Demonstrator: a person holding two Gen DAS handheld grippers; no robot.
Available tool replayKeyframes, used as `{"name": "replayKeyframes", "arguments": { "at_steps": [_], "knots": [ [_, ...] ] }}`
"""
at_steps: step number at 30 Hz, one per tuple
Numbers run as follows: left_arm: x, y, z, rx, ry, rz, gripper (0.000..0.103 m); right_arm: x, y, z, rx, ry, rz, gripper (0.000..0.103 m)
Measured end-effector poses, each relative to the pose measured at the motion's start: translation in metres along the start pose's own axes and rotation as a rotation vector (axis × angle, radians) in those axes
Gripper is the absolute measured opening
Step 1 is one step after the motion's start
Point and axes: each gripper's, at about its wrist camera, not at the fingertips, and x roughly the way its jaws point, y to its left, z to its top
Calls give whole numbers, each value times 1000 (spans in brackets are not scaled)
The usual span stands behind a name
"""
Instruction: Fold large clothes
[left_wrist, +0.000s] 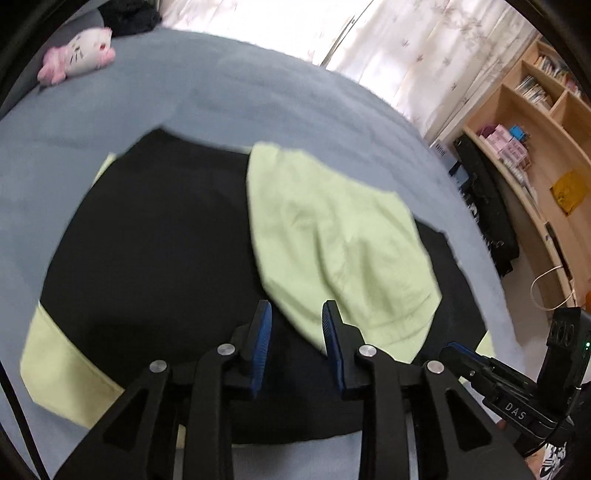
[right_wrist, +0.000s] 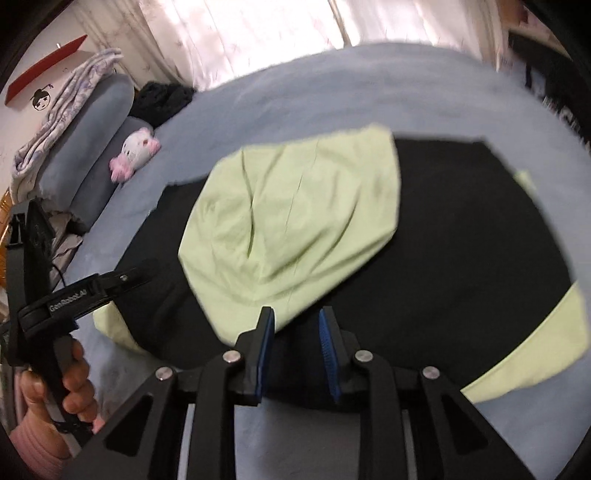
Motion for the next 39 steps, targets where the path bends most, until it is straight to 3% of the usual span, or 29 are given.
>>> {"name": "replayKeyframes", "arguments": {
  "at_steps": [3,9,13,16,18,25,31,33,37,39],
  "knots": [
    [7,-6,15,10,-21,-27,30,-5,-5,18,-12,-73,-21,25],
    [44,-13,56,38,-14,-40,30,41,-4,71,-30,-107,-77,25],
    [78,-20,72,28,-8,-1,30,85,-16,90,0,-40,-98,25],
    [108,-12,68,19,89,102,30,115,-24,85,9,74,-116,26],
    [119,-1,59,20,136,135,30,115,-28,76,-13,82,-108,26],
    [97,-4,31,127,115,193,30,84,-27,33,-77,70,-117,27],
    [78,-13,27,121,123,200,31,67,-31,30,29,83,-100,27],
    [65,-16,24,121,107,210,34,59,-33,28,57,80,-84,26],
    [35,-17,14,115,58,231,50,42,-26,20,67,59,-74,26],
    [22,-18,9,102,38,240,51,37,-23,15,64,63,-79,26]
  ]
}}
